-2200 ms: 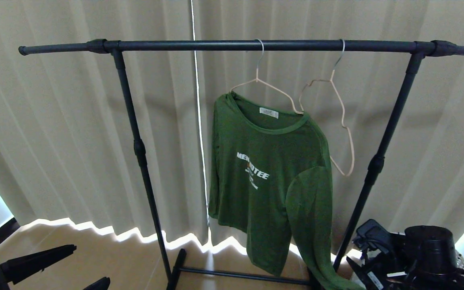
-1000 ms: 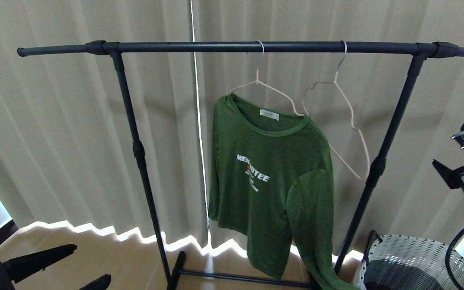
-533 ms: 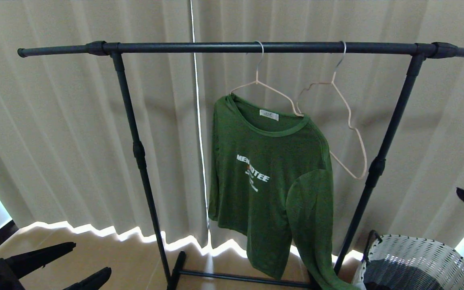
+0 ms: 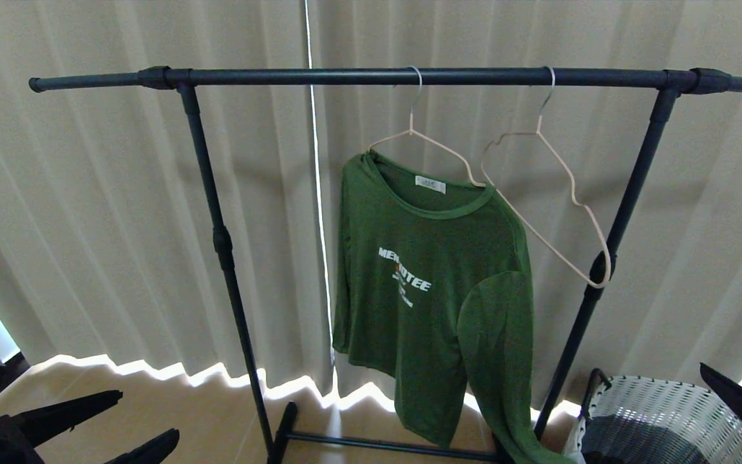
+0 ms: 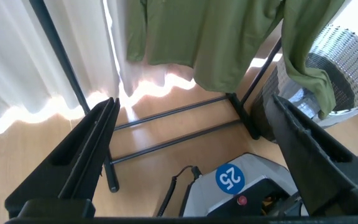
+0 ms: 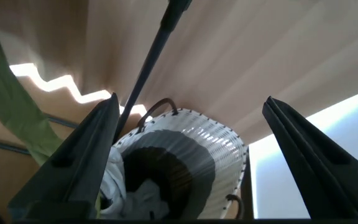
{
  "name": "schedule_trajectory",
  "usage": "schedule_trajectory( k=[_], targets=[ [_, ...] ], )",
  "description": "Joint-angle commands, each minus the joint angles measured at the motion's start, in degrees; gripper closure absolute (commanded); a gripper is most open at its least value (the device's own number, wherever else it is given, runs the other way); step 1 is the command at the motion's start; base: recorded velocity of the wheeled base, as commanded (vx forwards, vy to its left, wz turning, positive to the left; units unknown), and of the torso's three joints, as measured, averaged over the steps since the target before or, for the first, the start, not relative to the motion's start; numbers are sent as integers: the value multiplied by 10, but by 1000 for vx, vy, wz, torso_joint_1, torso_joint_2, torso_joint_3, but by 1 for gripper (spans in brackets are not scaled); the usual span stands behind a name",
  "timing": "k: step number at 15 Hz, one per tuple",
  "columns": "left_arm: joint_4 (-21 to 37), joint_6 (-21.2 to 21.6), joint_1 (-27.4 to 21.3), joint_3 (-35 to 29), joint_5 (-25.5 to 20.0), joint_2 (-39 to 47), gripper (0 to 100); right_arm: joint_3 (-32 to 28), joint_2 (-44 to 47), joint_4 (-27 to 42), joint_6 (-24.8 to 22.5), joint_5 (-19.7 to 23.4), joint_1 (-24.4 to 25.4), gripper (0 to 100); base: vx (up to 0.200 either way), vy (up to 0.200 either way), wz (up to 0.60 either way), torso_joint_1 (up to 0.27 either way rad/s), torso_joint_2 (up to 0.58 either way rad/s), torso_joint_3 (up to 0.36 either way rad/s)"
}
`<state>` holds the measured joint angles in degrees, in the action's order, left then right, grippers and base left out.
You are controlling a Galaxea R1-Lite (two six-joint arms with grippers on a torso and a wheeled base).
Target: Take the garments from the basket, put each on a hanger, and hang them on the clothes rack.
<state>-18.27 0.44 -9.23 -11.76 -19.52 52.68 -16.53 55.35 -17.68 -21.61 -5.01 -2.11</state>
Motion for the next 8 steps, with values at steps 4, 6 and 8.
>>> schedule_trajectory(
  k=[4, 6, 8],
  targets=[
    [0, 0, 12, -1, -1, 1, 0, 71, -29, -68, -24, 2, 0, 0, 0, 0, 0, 0, 0, 0],
    [0, 1, 18, -2, -1, 1, 0, 71, -33, -68, -24, 2, 0, 0, 0, 0, 0, 0, 0, 0],
    [0, 1, 18, -1, -1, 1, 0, 74, -33, -65, -24, 2, 0, 0, 0, 0, 0, 0, 0, 0]
  ],
)
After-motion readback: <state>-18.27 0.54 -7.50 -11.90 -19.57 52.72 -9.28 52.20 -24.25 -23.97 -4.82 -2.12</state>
